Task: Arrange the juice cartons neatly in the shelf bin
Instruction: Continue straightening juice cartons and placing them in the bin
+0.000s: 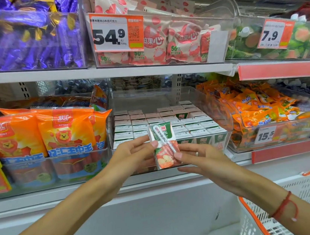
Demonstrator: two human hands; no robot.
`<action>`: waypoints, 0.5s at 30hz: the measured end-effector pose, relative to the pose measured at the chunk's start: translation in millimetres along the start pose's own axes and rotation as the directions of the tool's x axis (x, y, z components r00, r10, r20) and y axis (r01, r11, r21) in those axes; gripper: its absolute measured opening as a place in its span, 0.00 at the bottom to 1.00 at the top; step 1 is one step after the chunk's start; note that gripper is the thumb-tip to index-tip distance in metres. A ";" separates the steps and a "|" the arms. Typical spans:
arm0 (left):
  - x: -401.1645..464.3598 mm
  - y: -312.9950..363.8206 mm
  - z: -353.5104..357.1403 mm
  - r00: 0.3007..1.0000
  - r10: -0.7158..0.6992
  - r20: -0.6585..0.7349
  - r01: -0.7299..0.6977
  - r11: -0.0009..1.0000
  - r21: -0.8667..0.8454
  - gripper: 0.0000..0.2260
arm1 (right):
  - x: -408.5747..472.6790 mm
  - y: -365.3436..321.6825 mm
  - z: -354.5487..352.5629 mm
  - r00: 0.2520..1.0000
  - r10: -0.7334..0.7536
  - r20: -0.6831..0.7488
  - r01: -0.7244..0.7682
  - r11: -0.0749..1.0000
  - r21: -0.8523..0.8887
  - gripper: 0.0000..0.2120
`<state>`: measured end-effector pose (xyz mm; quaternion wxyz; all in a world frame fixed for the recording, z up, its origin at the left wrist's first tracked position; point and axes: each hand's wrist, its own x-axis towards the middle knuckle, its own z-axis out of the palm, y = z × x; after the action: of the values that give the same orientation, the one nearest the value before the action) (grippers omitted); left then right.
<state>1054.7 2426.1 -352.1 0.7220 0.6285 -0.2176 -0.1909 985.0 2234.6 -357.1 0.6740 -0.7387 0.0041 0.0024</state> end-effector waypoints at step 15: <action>-7.9 -1.8 18.6 0.993 -0.064 -0.103 0.069 0.997 0.041 0.12 | -4.9 -4.3 32.7 0.907 -0.315 -0.279 0.229 0.926 -0.300 0.15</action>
<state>1037.8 2414.9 -352.3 0.7111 0.6602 -0.1639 -0.1778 980.2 2267.5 -355.7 0.5549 -0.8043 0.0100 -0.2123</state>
